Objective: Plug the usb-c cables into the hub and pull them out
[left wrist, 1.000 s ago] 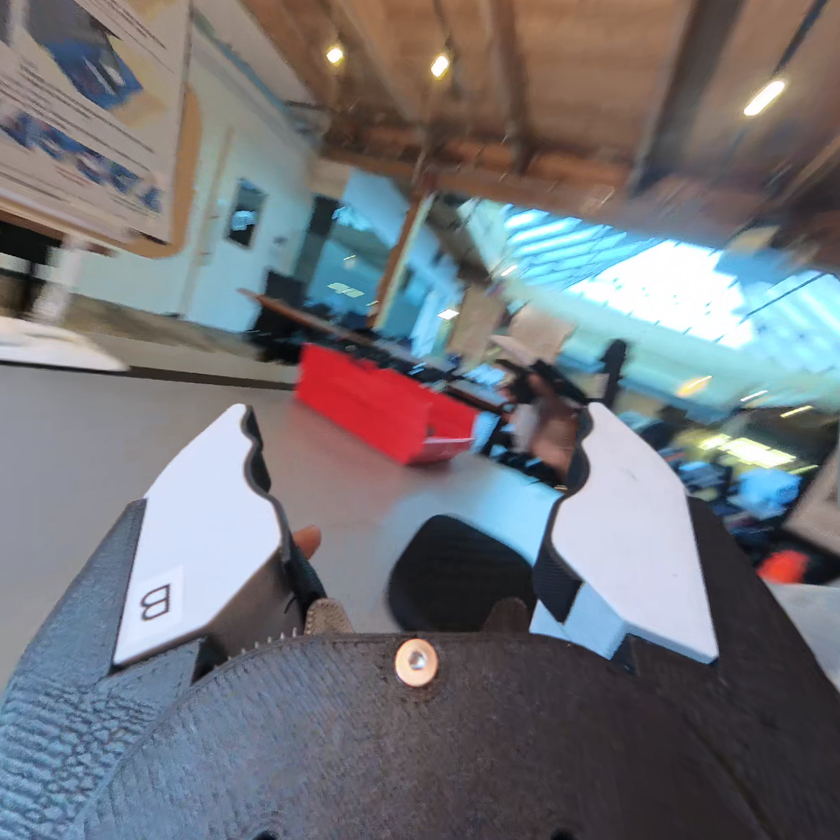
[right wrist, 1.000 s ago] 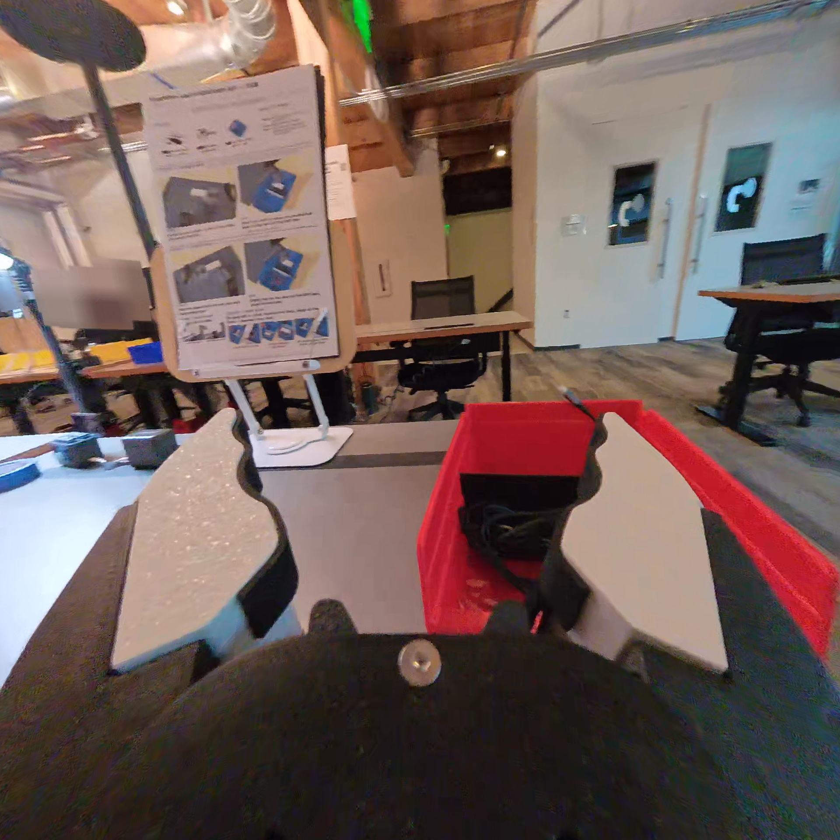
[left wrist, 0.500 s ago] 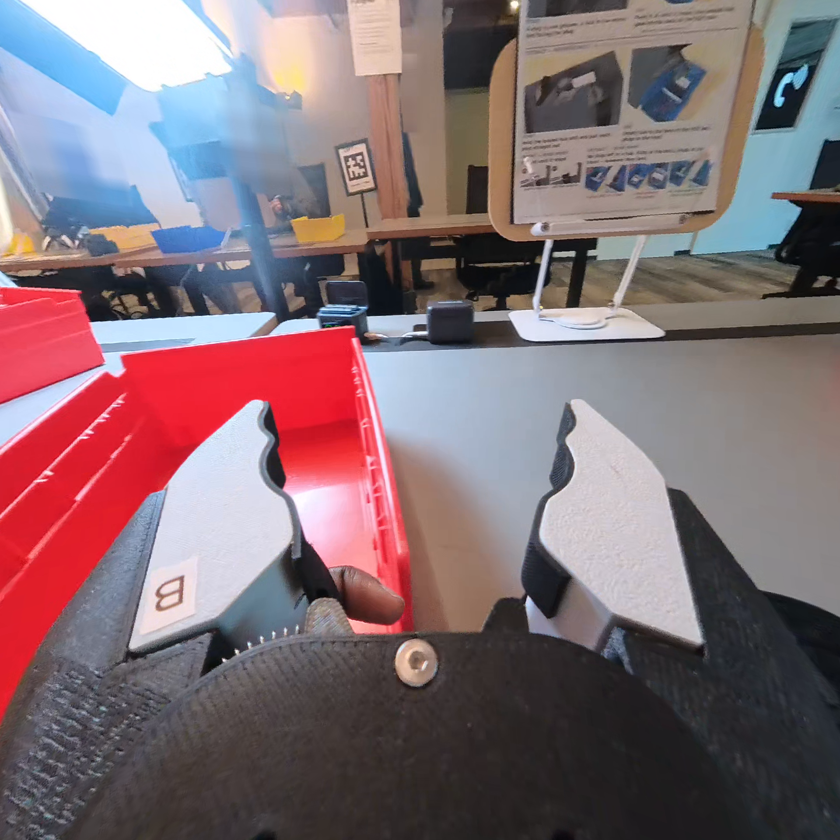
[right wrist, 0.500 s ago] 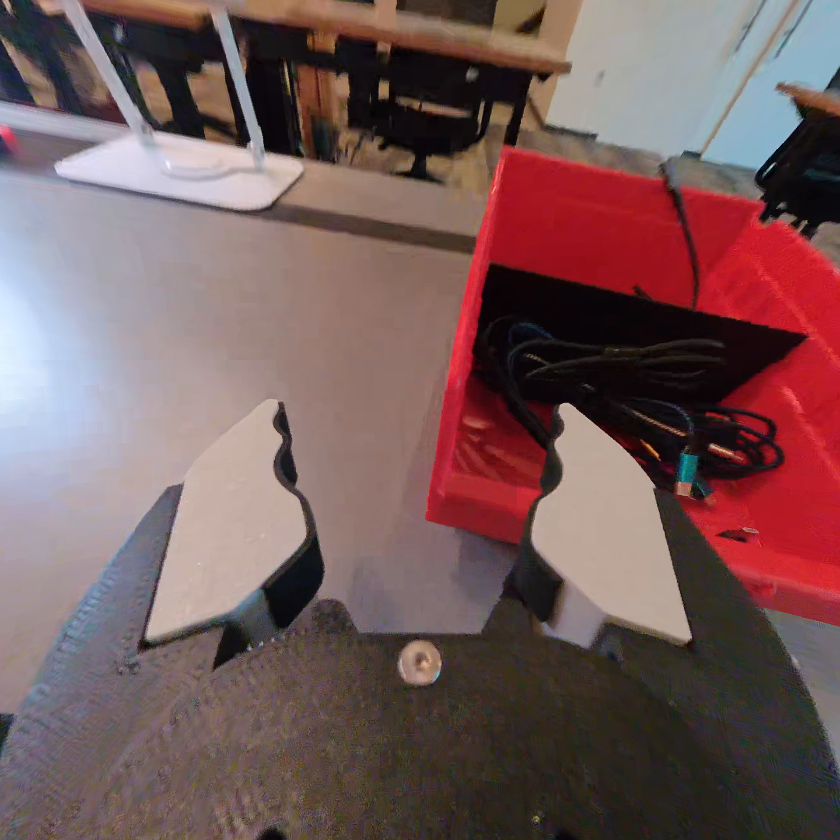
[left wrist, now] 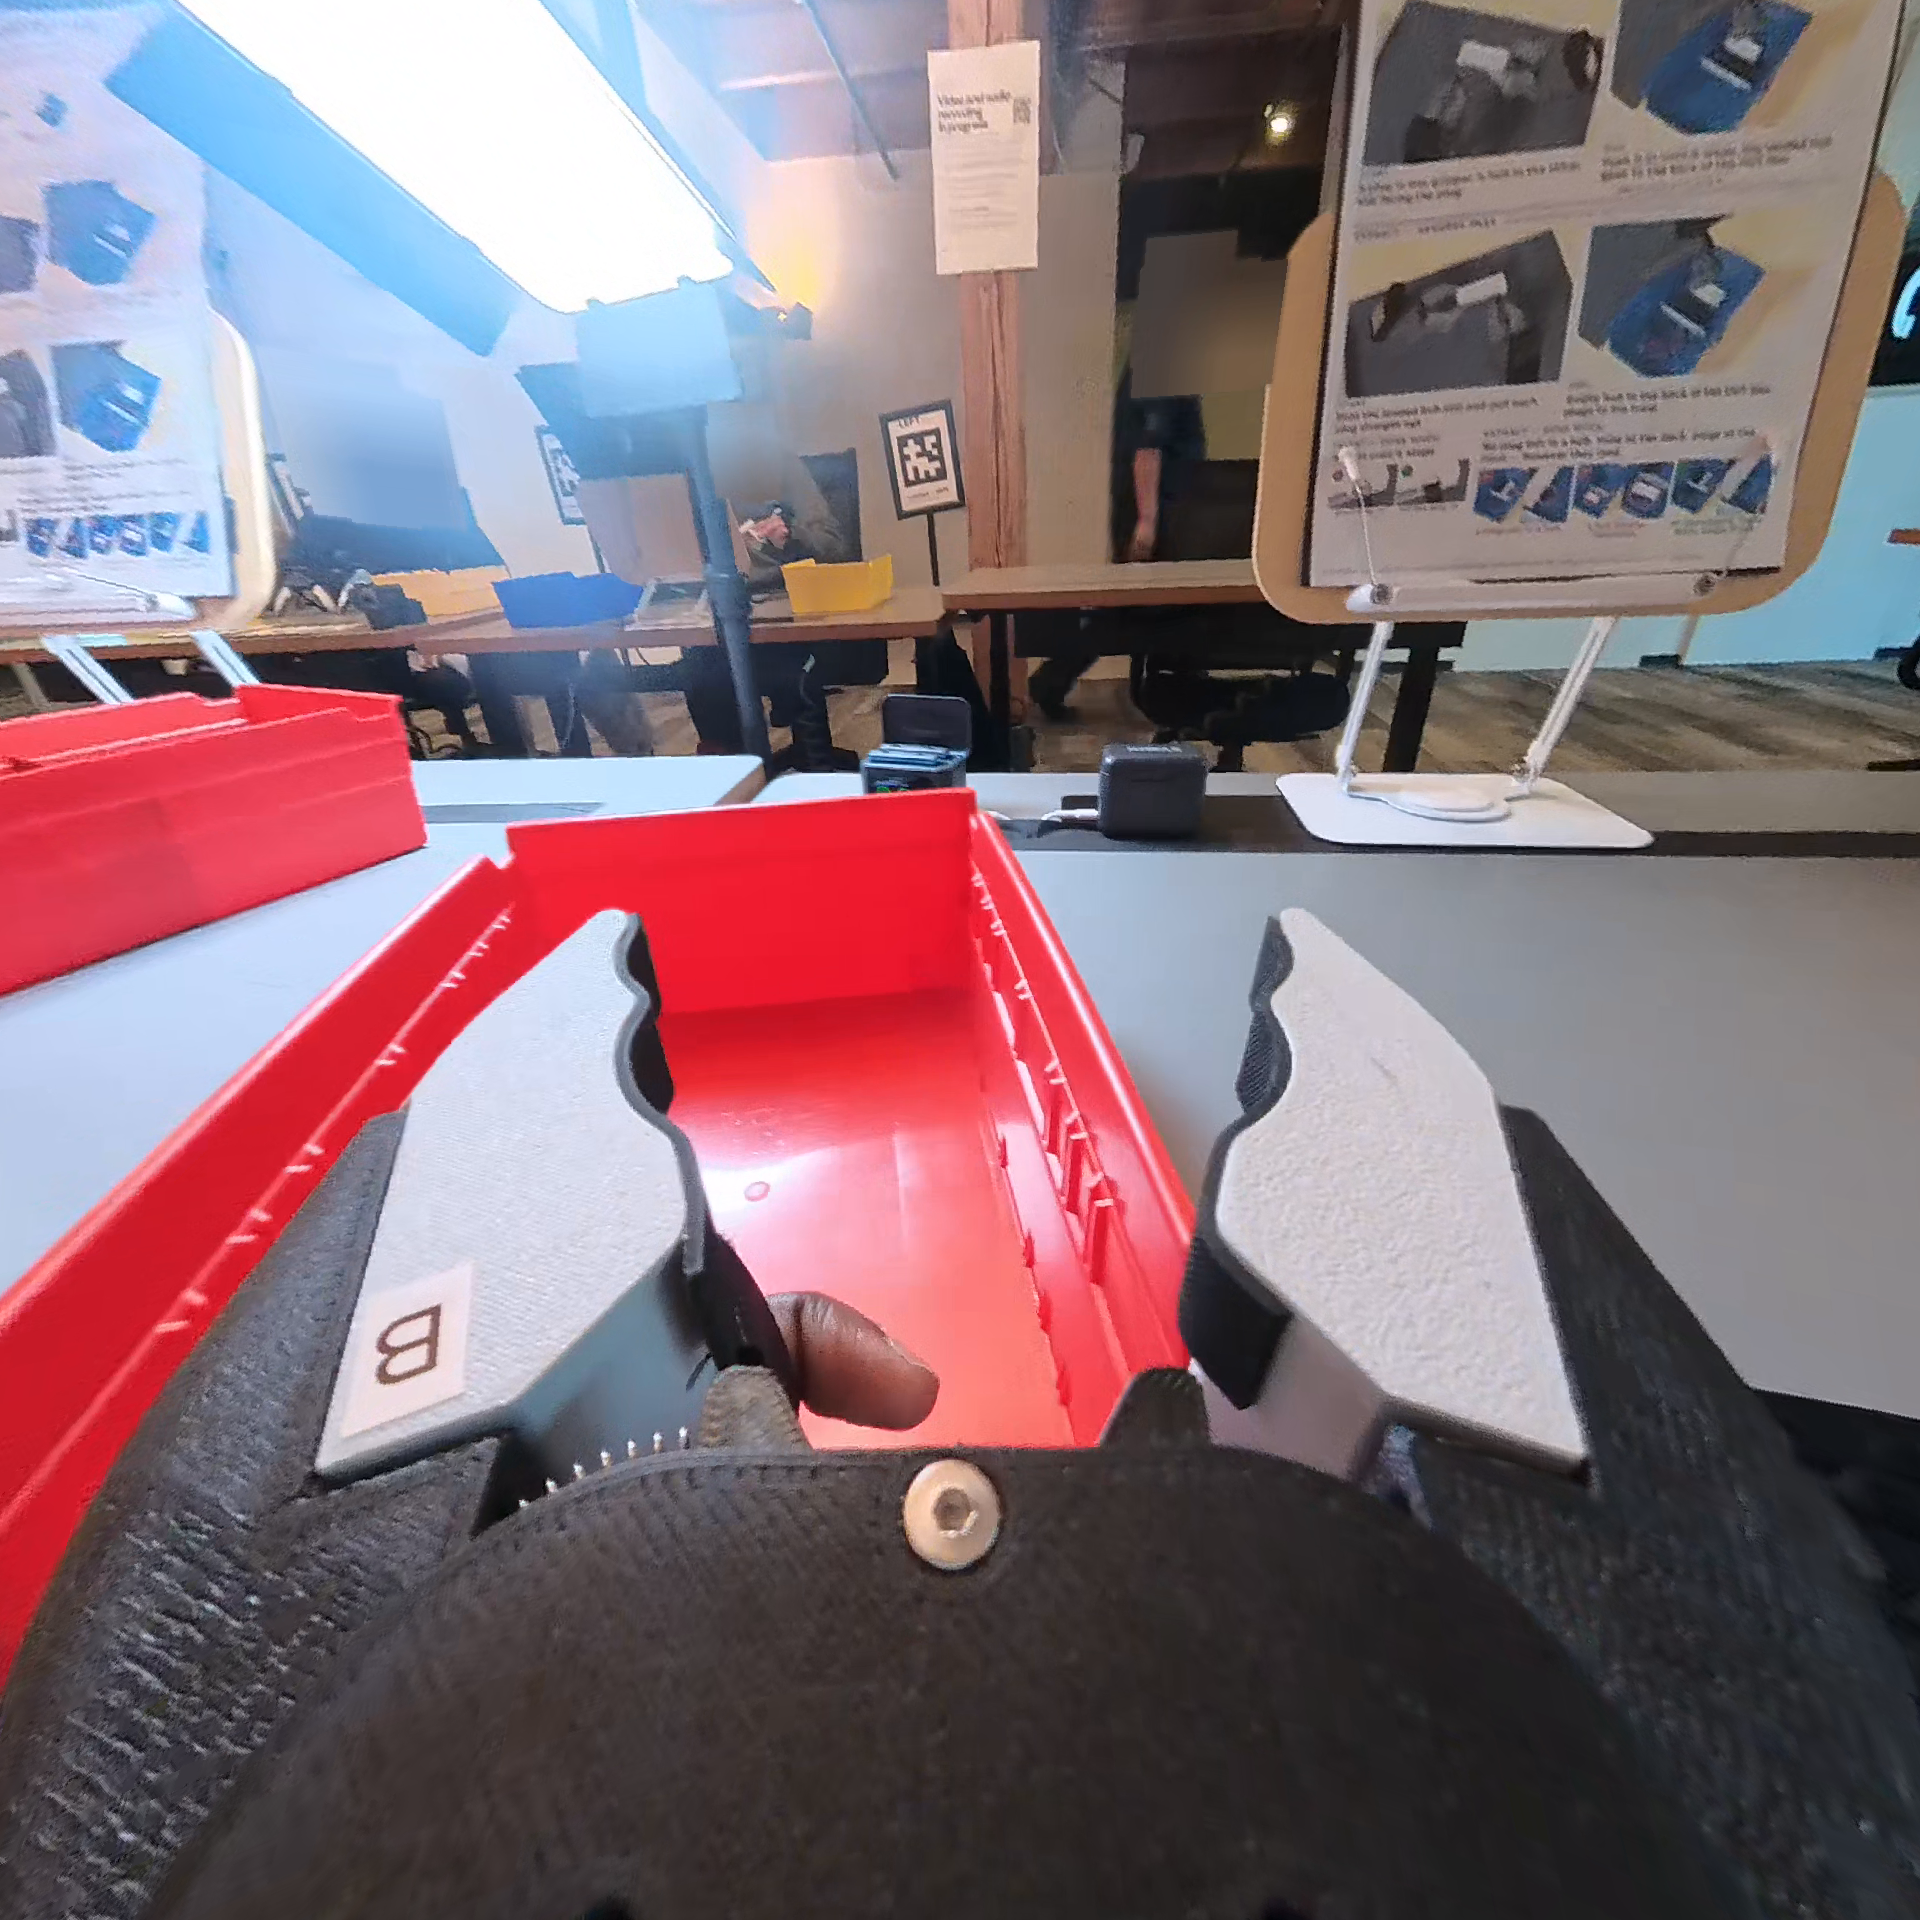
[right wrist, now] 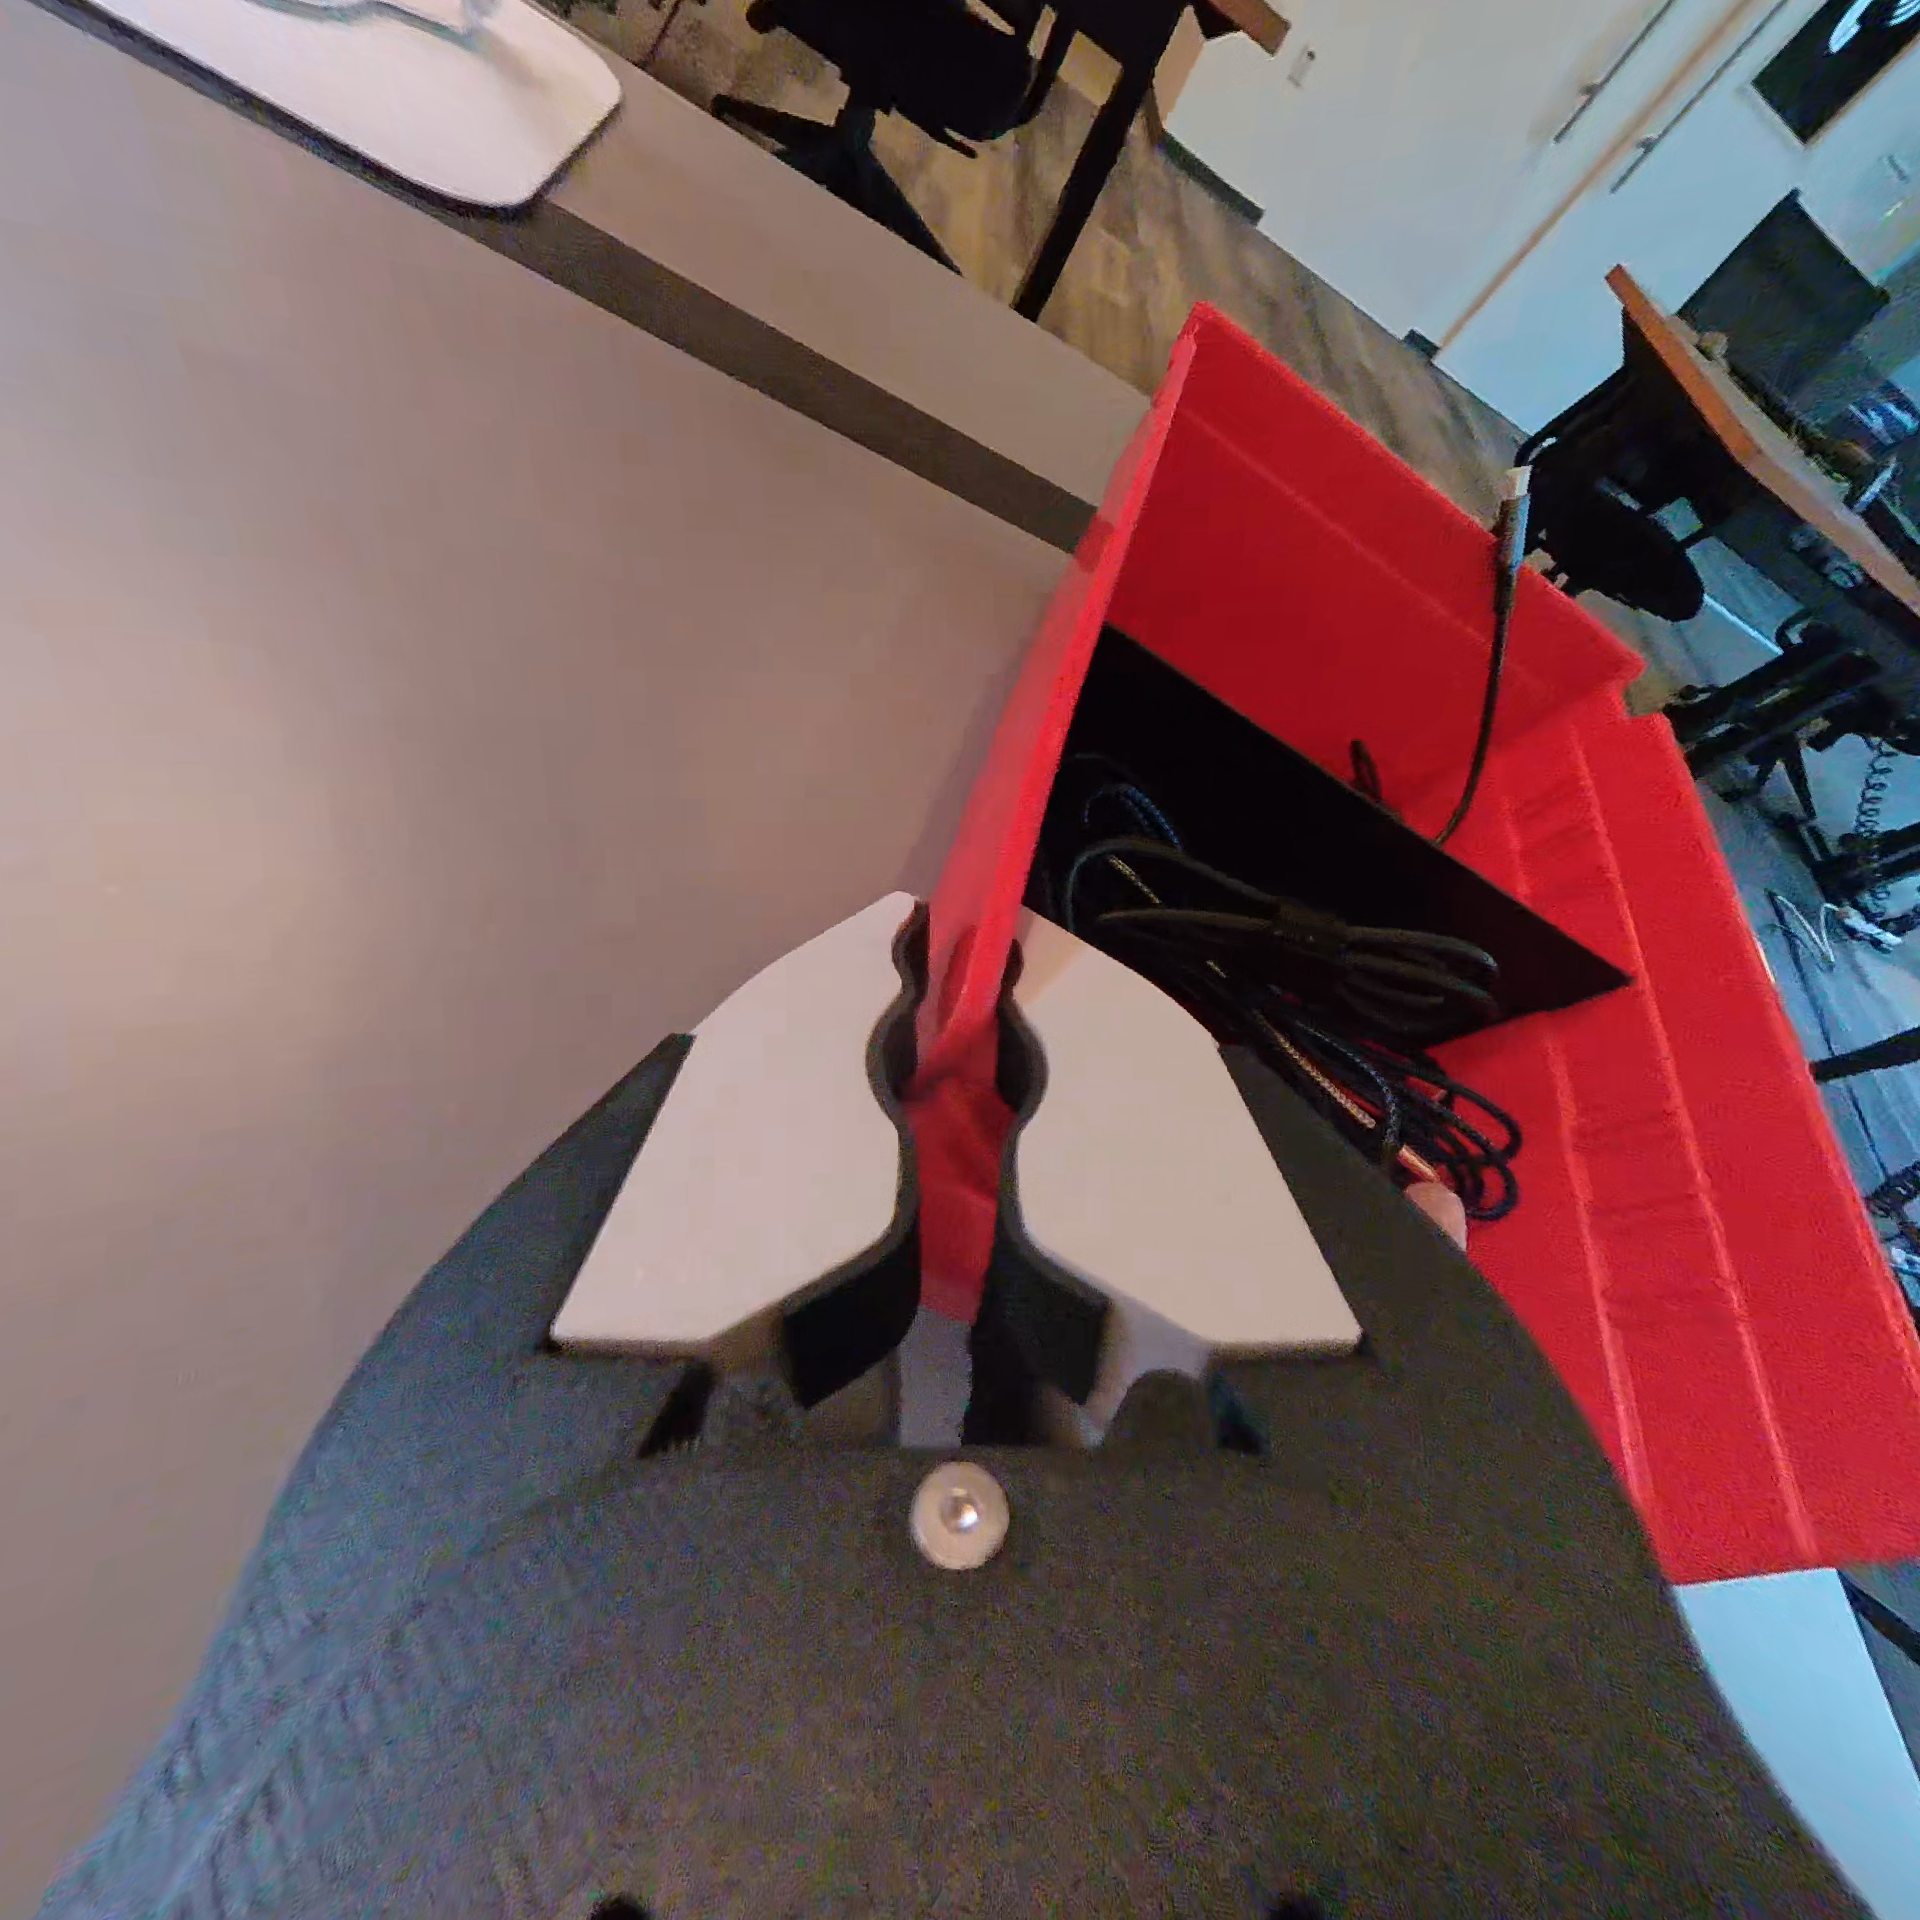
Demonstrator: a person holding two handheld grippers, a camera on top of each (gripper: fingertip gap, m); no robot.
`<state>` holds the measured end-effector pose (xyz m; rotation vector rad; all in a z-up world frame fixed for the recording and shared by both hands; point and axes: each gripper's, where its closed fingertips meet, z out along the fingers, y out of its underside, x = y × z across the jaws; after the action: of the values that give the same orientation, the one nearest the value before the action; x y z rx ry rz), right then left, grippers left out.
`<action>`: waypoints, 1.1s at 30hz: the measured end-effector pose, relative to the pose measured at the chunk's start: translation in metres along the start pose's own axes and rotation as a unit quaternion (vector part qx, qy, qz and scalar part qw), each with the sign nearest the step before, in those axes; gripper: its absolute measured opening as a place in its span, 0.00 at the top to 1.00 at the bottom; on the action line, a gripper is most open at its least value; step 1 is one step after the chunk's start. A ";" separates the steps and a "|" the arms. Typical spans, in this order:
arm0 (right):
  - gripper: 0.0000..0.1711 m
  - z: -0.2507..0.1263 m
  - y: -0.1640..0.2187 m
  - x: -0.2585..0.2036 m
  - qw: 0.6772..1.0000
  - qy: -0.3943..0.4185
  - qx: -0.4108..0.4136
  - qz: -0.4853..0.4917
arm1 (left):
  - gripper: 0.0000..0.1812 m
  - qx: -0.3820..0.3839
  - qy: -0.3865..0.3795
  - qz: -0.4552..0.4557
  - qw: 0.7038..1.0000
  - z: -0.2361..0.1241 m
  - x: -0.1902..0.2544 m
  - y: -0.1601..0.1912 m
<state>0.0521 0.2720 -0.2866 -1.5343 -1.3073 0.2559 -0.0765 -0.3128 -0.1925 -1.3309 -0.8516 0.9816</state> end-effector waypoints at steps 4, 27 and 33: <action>0.94 -0.020 -0.019 -0.054 0.999 -0.040 0.011 -0.014 | 0.41 0.012 -0.003 -0.019 1.000 -0.007 -0.015 -0.006; 0.90 -0.127 -0.146 -0.389 0.954 -0.245 0.112 -0.133 | 0.44 0.016 -0.071 -0.104 0.992 -0.031 -0.088 0.006; 0.88 -0.130 -0.170 -0.436 0.936 -0.315 0.130 -0.092 | 0.44 0.015 -0.074 -0.113 0.991 -0.032 -0.092 0.009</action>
<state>-0.1203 -0.1820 -0.2879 -1.1262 -1.8161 0.8159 -0.0820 -0.4104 -0.1991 -1.1179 -1.0723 0.9173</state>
